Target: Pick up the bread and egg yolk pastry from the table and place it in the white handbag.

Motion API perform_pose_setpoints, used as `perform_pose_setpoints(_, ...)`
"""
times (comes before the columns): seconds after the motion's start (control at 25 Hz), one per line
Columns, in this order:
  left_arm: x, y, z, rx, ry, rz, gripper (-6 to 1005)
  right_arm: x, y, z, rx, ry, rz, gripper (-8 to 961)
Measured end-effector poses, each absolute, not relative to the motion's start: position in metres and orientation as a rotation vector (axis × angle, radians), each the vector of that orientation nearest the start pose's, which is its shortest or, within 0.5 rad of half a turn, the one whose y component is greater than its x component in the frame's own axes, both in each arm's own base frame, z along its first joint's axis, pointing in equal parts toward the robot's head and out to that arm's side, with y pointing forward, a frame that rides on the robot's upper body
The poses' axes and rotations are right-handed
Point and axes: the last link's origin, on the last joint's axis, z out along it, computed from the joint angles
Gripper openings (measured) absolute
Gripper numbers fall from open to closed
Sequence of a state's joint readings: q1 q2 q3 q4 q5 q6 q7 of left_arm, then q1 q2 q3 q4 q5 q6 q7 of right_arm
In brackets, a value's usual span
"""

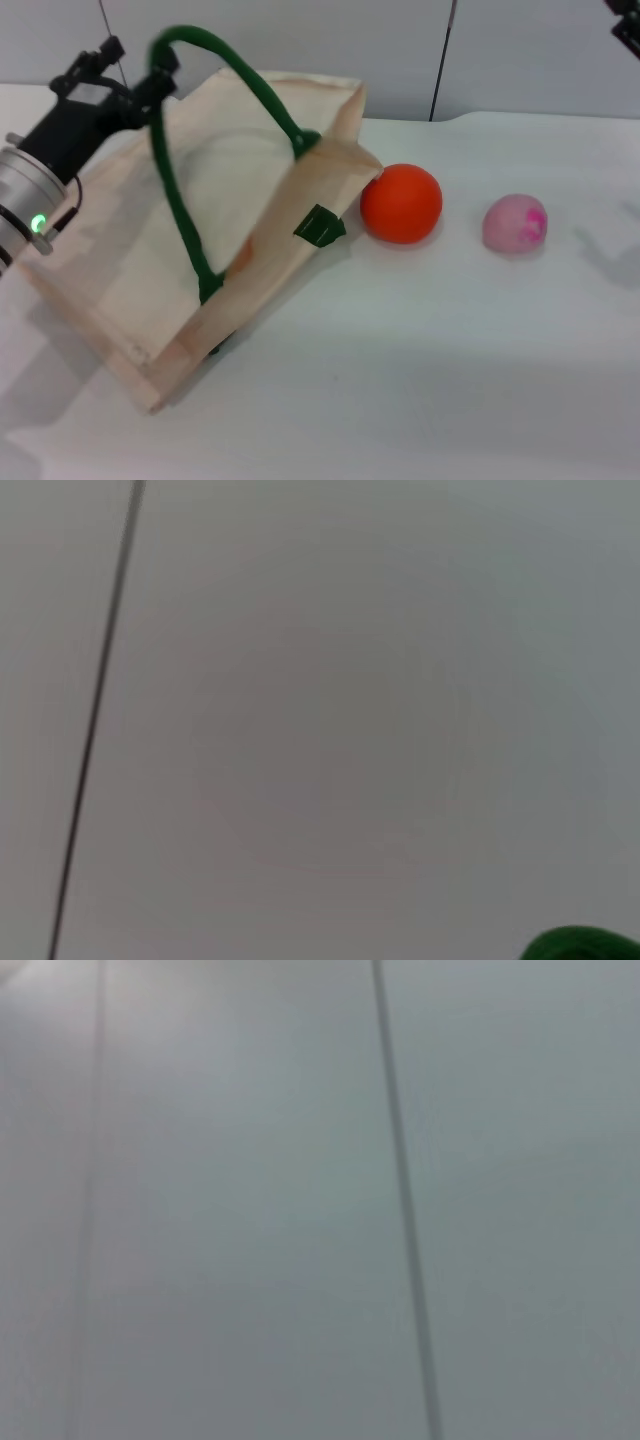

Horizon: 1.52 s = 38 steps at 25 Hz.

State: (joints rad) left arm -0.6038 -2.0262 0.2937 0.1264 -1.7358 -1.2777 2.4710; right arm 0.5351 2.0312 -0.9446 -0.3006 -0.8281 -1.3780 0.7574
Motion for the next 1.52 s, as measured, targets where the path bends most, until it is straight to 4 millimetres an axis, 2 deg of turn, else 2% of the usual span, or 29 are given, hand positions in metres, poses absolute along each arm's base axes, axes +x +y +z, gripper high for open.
perform_pose_setpoints(0.28,-0.271,0.363,0.009,-1.953,-0.309,-0.985,842,0.267,0.375,0.043,-1.749,0.323,1.091,880)
perform_pose_setpoints(0.6,-0.275,0.358,0.008,-1.926,-0.304,-0.975,877,0.263,0.379,0.043,-1.745,0.341,1.118,879)
perform_pose_setpoints(1.16,-0.296,0.349,0.036,-1.697,-0.373,-1.032,878,0.277,0.372,0.05,-1.656,0.376,1.12,877)
perform_pose_setpoints(1.52,-0.301,0.345,0.046,-1.609,-0.387,-1.068,877,0.277,0.371,0.05,-1.65,0.379,1.125,877)
